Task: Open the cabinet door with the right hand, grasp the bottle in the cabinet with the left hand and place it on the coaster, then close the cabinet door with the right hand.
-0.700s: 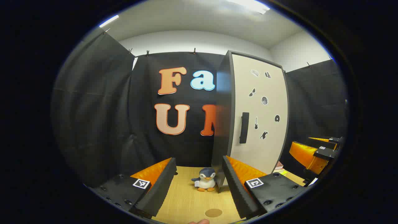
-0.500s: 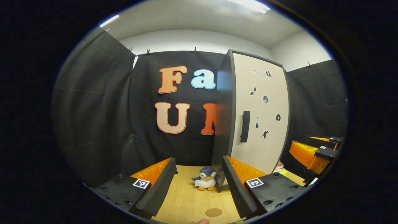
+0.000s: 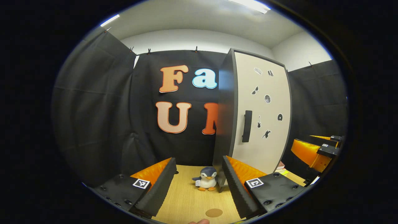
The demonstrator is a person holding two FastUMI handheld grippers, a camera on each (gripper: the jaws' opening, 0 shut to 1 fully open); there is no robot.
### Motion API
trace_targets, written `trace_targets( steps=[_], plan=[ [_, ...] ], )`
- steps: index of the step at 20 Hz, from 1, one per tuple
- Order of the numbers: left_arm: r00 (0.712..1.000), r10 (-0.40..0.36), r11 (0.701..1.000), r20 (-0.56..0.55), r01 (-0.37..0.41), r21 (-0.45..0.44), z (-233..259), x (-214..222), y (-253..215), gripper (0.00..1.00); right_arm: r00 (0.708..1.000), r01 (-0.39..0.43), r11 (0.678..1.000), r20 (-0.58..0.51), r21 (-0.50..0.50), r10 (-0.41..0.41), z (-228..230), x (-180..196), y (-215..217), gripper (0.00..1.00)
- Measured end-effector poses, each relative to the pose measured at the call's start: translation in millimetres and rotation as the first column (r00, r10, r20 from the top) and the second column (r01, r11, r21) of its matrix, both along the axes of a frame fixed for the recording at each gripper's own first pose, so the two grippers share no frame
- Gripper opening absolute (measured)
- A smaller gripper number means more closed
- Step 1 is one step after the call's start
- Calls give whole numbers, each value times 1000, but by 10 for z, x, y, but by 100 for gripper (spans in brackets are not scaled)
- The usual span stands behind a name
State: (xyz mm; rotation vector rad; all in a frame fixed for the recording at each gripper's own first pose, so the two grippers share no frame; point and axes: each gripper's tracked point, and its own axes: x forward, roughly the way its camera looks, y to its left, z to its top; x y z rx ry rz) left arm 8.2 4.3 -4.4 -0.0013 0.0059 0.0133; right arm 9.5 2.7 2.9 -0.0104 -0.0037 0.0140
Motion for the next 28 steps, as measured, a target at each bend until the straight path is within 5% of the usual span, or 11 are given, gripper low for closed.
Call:
trace_targets(
  steps=[9,28],
  plan=[
    [1000,-5,1000,-10,5,-8,-71,95,62,94,1000,-12,1000,9,-13,12,47,386,104,95],
    [997,25,1000,-72,-26,-17,-481,391,789,93,1000,9,1000,-7,-9,-9,32,2336,409,95]
  ],
)
